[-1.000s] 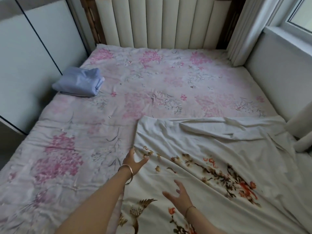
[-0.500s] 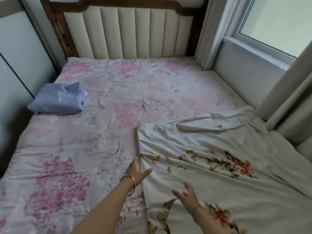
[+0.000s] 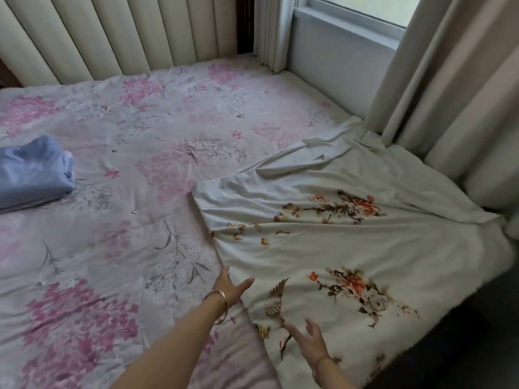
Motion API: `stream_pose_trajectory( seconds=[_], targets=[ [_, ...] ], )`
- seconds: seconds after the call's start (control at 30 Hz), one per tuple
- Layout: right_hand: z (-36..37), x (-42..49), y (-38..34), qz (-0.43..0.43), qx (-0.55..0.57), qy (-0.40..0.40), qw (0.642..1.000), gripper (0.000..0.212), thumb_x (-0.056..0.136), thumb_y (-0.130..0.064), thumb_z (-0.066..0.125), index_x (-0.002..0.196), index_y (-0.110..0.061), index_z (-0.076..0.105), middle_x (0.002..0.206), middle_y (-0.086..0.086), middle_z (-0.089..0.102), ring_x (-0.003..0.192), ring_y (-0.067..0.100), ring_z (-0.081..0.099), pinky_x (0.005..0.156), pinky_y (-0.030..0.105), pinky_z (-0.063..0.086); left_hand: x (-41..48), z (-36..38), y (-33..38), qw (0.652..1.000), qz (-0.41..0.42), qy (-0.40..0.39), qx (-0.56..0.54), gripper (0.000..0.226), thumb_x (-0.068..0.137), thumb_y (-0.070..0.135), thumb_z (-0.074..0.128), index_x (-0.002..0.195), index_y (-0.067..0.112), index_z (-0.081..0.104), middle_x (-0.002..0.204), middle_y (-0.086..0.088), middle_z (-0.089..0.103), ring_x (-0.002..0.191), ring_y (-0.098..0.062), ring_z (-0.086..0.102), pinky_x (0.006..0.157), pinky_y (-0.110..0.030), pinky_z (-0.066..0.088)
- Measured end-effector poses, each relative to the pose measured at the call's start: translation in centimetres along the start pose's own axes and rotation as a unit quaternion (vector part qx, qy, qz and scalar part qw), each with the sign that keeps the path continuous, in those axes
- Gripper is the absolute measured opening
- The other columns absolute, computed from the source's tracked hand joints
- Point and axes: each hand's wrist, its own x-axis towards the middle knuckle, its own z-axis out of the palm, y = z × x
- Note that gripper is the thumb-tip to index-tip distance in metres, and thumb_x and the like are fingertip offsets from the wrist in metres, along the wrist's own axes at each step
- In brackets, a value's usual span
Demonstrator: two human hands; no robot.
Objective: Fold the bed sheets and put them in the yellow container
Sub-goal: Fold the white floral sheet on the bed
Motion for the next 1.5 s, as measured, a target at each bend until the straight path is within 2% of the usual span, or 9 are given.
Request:
stream_pose_trajectory(
  seconds=[0.27,0.57,0.77,0.87,0.97,1.1,1.3,1.4,1.5],
  targets=[
    [5.0,-1.0,10.5,0.112,0.242,-0.037,0.963,0.11,0.035,-0.065,0.085,0.128,-0.018,0.054,0.126,0.005,0.061,0.119,0.026,0.055,0.103,0.045,0.042,0.4,4.5,-5.8,0.997,-0.03,-0.076,0.005,0.062,0.086,0.02,0.066,0.134,0.0,0.034,0.127,-0.008,0.049,0.12,-0.027,0.049,0.091,-0.027,0.04],
    [9.5,-3.8,12.6,0.118,0.453,0.03,0.883,0.062,0.094,-0.045,0.047,0.144,-0.011,0.034,0.152,0.015,0.029,0.141,0.031,0.027,0.115,0.042,0.025,2.3,5.5,-9.7,0.995,-0.055,-0.088,-0.014,0.078,0.088,0.032,0.062,0.146,0.002,0.018,0.147,-0.015,0.035,0.131,-0.03,0.04,0.101,-0.035,0.035],
    [8.7,2.2,13.3,0.141,0.585,0.065,0.796,0.054,0.081,-0.047,0.063,0.118,-0.009,0.054,0.142,0.012,0.046,0.131,0.027,0.041,0.11,0.037,0.033,7.2,8.8,-11.4,0.988,-0.107,-0.054,-0.098,0.062,0.092,0.034,0.055,0.136,-0.005,0.038,0.136,-0.018,0.048,0.123,-0.036,0.048,0.1,-0.039,0.04],
    [7.6,4.1,13.1,0.098,0.611,0.105,0.779,0.098,0.044,-0.053,0.087,0.127,-0.014,0.054,0.132,0.011,0.055,0.118,0.026,0.051,0.095,0.038,0.045,10.4,9.1,-11.6,0.976,-0.127,-0.049,-0.169,0.081,0.075,0.054,0.069,0.13,-0.002,0.047,0.124,-0.015,0.058,0.111,-0.035,0.056,0.093,-0.034,0.045],
    [5.8,5.1,12.3,0.069,0.607,0.155,0.777,0.089,0.06,-0.068,0.072,0.132,-0.02,0.051,0.129,0.014,0.057,0.117,0.031,0.053,0.09,0.04,0.047,15.3,9.7,-13.1,0.952,-0.17,-0.043,-0.251,0.086,0.055,0.065,0.078,0.116,0.008,0.053,0.108,-0.006,0.064,0.097,-0.029,0.062,0.091,-0.041,0.049],
    [3.3,4.9,12.4,0.048,0.499,0.291,0.815,0.07,0.087,-0.062,0.046,0.136,-0.012,0.044,0.132,0.014,0.053,0.118,0.032,0.052,0.092,0.039,0.045,14.3,9.2,-8.9,0.938,-0.178,-0.007,-0.297,0.052,0.082,0.045,0.067,0.111,0.005,0.052,0.092,-0.01,0.062,0.077,-0.026,0.061,0.082,-0.042,0.053],
    [5.5,-0.3,10.4,-0.101,0.253,0.363,0.891,0.083,0.081,-0.066,0.053,0.147,-0.022,0.03,0.148,0.001,0.037,0.133,0.029,0.039,0.111,0.037,0.031,9.7,5.4,-4.9,0.99,-0.012,0.076,-0.117,0.053,0.096,0.025,0.049,0.136,-0.006,0.035,0.14,-0.02,0.043,0.125,-0.038,0.044,0.102,-0.039,0.036],
    [7.4,-4.3,9.3,-0.163,0.256,0.364,0.881,0.062,0.095,-0.026,0.048,0.149,-0.019,0.018,0.154,-0.006,0.021,0.14,0.013,0.02,0.106,0.013,0.01,7.2,1.6,-3.8,0.989,0.064,0.084,-0.102,0.042,0.097,0.016,0.047,0.133,-0.005,0.042,0.138,-0.02,0.047,0.123,-0.036,0.046,0.098,-0.036,0.036],
    [10.8,-8.3,8.4,-0.184,0.255,0.334,0.888,0.08,0.087,-0.05,0.056,0.149,-0.023,0.012,0.149,-0.016,0.012,0.135,0.0,0.012,0.103,0.006,0.0,5.8,-2.9,-3.7,0.984,0.105,0.097,-0.107,0.041,0.096,0.011,0.046,0.135,-0.002,0.042,0.137,-0.019,0.048,0.122,-0.037,0.047,0.1,-0.037,0.036]
  ],
)
